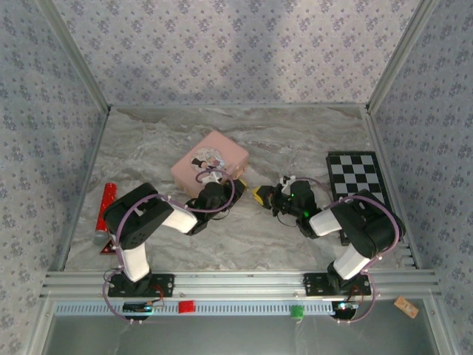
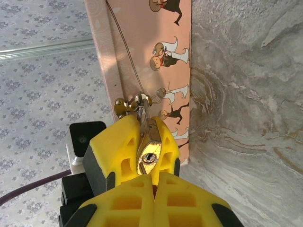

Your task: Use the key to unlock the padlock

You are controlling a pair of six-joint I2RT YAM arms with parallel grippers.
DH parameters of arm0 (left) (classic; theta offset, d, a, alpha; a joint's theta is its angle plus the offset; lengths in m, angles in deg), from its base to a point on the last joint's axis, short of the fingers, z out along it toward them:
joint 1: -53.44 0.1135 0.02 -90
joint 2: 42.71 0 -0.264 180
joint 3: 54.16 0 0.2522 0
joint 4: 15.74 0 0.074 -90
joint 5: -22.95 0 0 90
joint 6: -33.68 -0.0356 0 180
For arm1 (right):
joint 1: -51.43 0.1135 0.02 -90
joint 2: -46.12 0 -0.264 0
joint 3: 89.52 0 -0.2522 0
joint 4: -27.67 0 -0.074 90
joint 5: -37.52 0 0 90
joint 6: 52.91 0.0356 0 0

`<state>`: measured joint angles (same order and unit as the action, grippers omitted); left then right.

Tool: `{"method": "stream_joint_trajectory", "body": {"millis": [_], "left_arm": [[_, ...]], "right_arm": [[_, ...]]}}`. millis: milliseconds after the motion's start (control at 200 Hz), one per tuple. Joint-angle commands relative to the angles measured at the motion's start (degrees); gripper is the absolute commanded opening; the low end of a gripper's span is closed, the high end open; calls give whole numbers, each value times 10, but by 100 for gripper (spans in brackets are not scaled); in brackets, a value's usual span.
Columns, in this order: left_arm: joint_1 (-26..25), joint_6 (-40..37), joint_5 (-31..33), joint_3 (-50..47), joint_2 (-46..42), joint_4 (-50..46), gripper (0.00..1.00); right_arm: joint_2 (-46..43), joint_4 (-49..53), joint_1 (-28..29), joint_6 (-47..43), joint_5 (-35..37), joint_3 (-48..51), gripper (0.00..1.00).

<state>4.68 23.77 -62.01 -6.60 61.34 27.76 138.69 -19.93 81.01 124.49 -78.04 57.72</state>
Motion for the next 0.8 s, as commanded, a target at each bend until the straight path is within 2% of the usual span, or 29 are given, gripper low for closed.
{"method": "stream_joint_trajectory", "body": {"millis": [0,795], "left_arm": [[-18,149,-128,-14,46,24,0],[-22,148,-137,-6,55,36,0]], "right_arm": [[2,19,0,-16,-5,-7,0],[13,26,4,-22,-10,-28,0]]}}
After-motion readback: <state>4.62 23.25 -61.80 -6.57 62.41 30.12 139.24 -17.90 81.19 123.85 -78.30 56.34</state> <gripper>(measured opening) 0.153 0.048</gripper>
